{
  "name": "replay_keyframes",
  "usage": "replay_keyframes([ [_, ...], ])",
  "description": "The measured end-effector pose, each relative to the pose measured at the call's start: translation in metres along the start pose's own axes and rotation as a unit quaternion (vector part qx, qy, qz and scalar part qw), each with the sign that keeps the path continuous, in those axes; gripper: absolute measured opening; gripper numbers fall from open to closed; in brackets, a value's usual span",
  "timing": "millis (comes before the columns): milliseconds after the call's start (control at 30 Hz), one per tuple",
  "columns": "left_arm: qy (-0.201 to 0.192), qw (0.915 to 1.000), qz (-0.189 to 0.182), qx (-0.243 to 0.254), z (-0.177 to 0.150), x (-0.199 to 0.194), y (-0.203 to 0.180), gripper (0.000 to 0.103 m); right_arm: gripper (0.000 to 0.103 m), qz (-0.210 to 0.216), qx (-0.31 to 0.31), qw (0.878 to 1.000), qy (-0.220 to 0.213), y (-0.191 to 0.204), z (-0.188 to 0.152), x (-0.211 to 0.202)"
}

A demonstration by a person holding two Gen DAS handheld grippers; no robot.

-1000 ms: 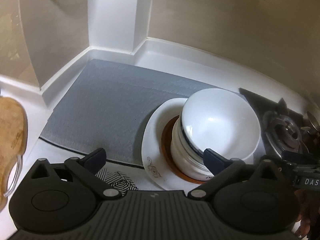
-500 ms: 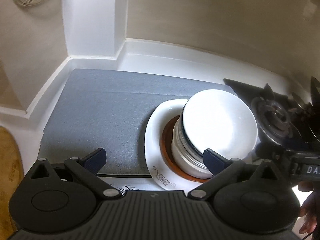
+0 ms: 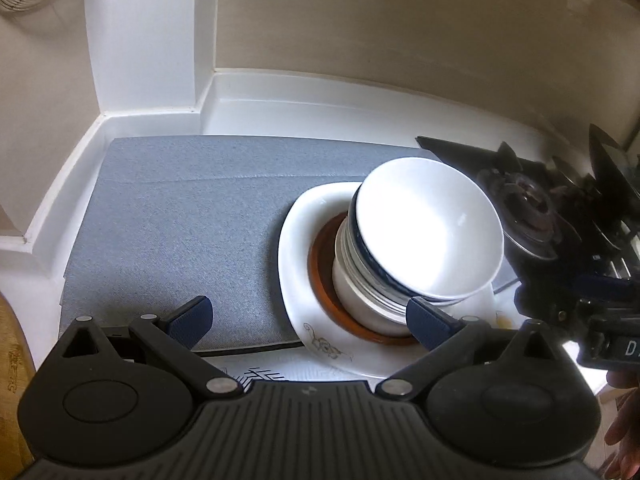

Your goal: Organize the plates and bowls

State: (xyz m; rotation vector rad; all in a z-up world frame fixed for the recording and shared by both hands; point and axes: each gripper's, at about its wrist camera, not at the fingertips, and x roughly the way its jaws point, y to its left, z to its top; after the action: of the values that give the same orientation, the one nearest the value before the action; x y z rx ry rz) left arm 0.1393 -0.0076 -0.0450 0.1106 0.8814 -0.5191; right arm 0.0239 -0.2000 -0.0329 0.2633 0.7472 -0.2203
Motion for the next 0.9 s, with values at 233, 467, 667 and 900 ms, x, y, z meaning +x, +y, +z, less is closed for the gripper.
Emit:
replay_keyframes([
  [233,0.003,1.0000,-0.008,0.003,0.008,-0.007,0.007,0.103,0.103,-0.012,0.008,1.000,0.003,0.010,0.000,-0.003],
  [467,0.002,0.9999,-0.006,0.010,0.015,-0.012,0.014,0.103,0.103,-0.016,0.006,1.000,-0.002,0.019,0.007,0.003],
  [667,-0.007,1.0000,-0.004,0.005,0.016,-0.013,0.009,0.103,0.103,-0.008,-0.007,1.000,0.003,0.024,0.009,0.002],
  [900,0.005,1.0000,0.000,0.007,0.009,-0.012,0.012,0.103,0.103,-0.004,0.002,1.000,0.009,0.022,0.008,0.003],
])
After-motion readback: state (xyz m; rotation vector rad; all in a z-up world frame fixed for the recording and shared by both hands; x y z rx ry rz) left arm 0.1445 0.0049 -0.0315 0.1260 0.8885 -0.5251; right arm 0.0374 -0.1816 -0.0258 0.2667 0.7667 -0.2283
